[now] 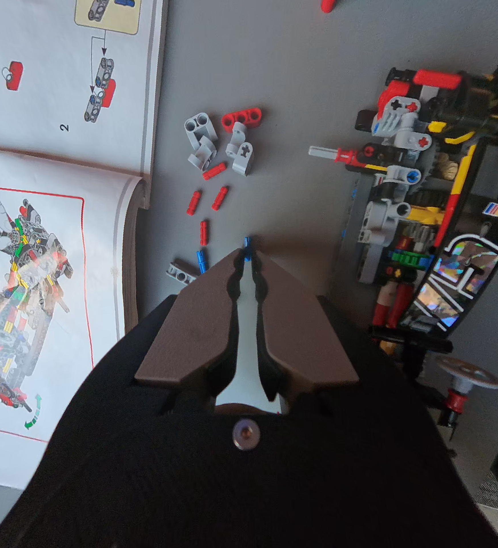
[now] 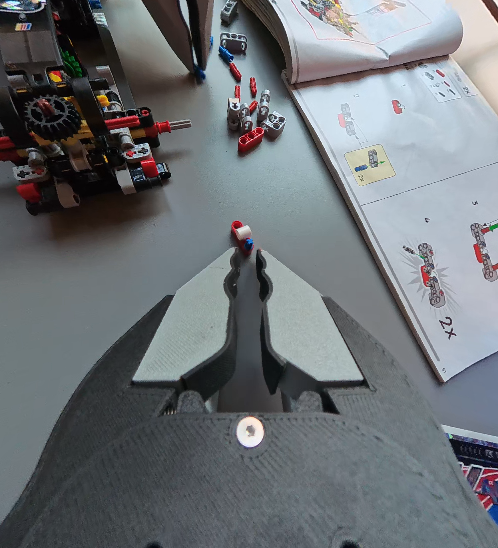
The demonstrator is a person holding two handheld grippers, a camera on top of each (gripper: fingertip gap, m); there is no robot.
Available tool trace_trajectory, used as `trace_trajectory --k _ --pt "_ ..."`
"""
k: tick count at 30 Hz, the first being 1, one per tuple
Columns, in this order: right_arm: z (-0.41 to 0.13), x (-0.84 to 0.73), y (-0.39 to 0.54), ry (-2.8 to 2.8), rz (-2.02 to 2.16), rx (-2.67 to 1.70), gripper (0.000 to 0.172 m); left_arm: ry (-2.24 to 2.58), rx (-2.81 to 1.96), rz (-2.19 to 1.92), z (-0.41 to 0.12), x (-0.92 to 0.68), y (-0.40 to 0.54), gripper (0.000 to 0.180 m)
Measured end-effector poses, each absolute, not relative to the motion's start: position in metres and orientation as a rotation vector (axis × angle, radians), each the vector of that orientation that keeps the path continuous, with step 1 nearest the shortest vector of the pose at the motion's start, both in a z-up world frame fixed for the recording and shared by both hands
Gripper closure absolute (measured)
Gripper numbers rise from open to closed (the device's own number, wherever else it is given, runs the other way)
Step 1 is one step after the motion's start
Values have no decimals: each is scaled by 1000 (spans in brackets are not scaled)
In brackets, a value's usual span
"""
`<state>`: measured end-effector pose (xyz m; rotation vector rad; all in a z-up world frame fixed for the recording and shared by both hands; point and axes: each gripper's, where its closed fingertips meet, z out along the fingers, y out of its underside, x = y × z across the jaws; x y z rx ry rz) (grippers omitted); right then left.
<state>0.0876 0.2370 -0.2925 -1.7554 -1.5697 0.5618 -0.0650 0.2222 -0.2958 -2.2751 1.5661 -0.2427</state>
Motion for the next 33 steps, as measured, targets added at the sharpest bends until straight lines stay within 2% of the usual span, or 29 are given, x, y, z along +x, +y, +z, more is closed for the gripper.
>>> trace_trajectory --k 9,20,22,24,33 --pt "-294 93 260 -1476 424 -1799 170 1603 -2233 -194 -296 -55 225 179" --pt "-283 88 236 -1491 630 -1763 156 1545 -2179 -187 -277 -48 229 179" --pt "-289 86 236 -1518 618 -1788 158 1529 -2164 -196 -269 -45 229 180" --pt "-294 86 237 -1549 588 -1804 167 1524 -2147 -205 -263 -41 226 180" --pt "-296 123 219 -1518 538 -1832 167 1599 -2014 -307 -234 12 202 179"
